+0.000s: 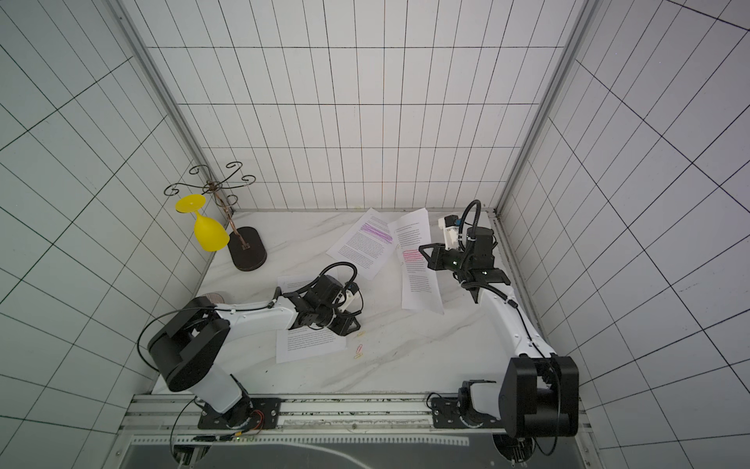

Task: Unclip the paperclips from the documents
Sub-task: Place the paper clip at the center of the board, then remove the paper clip from the document.

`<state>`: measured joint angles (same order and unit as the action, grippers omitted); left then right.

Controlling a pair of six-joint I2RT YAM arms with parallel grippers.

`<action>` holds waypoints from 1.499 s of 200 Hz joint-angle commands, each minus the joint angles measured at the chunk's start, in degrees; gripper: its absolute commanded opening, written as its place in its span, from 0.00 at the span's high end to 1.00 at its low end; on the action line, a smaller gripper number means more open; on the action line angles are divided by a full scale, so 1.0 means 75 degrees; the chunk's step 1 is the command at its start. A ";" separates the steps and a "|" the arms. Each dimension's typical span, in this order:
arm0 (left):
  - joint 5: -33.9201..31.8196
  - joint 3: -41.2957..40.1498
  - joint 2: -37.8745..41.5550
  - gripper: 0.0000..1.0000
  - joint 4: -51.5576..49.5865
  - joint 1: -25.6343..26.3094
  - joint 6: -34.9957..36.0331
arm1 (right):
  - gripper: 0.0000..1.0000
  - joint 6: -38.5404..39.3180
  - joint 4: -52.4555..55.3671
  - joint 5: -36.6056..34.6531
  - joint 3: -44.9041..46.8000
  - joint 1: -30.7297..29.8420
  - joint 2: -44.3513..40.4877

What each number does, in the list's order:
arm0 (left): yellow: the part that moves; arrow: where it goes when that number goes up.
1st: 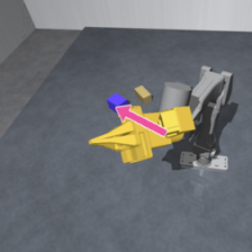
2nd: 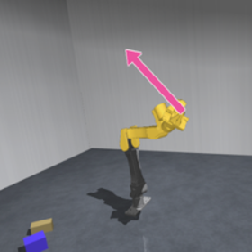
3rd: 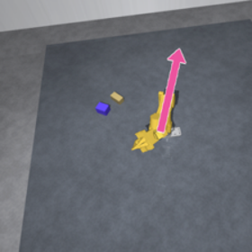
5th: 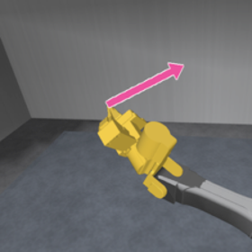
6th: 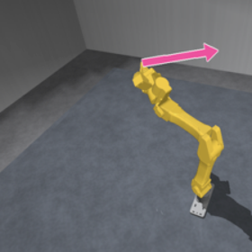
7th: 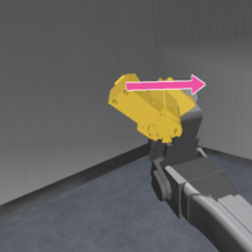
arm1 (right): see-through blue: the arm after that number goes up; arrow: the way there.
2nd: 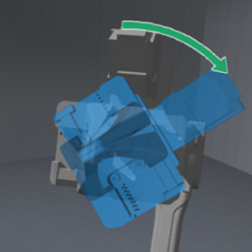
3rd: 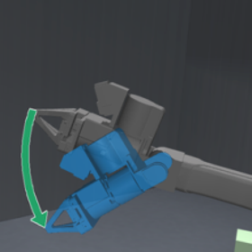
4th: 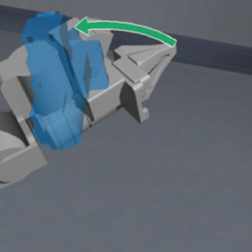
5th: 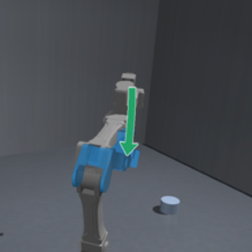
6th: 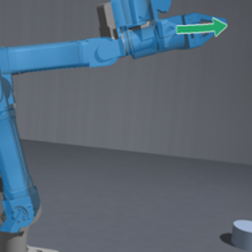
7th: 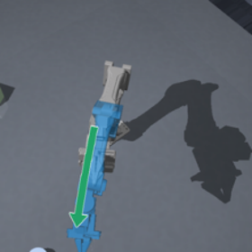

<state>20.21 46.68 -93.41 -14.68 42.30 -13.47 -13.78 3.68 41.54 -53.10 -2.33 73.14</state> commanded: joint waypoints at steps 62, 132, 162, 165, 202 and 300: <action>0.0568 0.0190 0.1420 0.44 0.0841 -0.1064 0.0186 | 1.00 0.0760 0.0188 0.1178 -0.0734 -0.0368 -0.0505; 0.2084 0.1186 0.1717 0.37 0.2650 -0.2641 -0.0974 | 1.00 0.0262 -0.0857 0.2584 -0.0715 -0.0699 -0.1102; 0.3036 0.0941 0.1934 0.37 0.4766 -0.2641 -0.1918 | 1.00 -0.0235 -0.1463 0.3244 -0.0686 -0.0936 -0.1139; 0.3092 0.0908 0.1941 0.37 0.4971 -0.2641 -0.2021 | 1.00 -0.0273 -0.1525 0.3291 -0.0676 -0.0956 -0.1145; 0.3652 0.0850 0.1773 0.36 0.5439 -0.2637 -0.2283 | 1.00 -0.1158 -0.2889 0.3745 -0.0416 -0.1048 -0.1246; 0.3168 0.0916 0.1236 0.35 0.4517 -0.2763 -0.1856 | 1.00 -0.2586 -0.4700 0.4153 -0.0705 -0.1154 -0.1098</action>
<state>45.67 53.34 -82.41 21.89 22.04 -28.88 -29.23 -25.23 70.91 -53.10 -10.22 64.93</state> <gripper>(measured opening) 0.645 0.049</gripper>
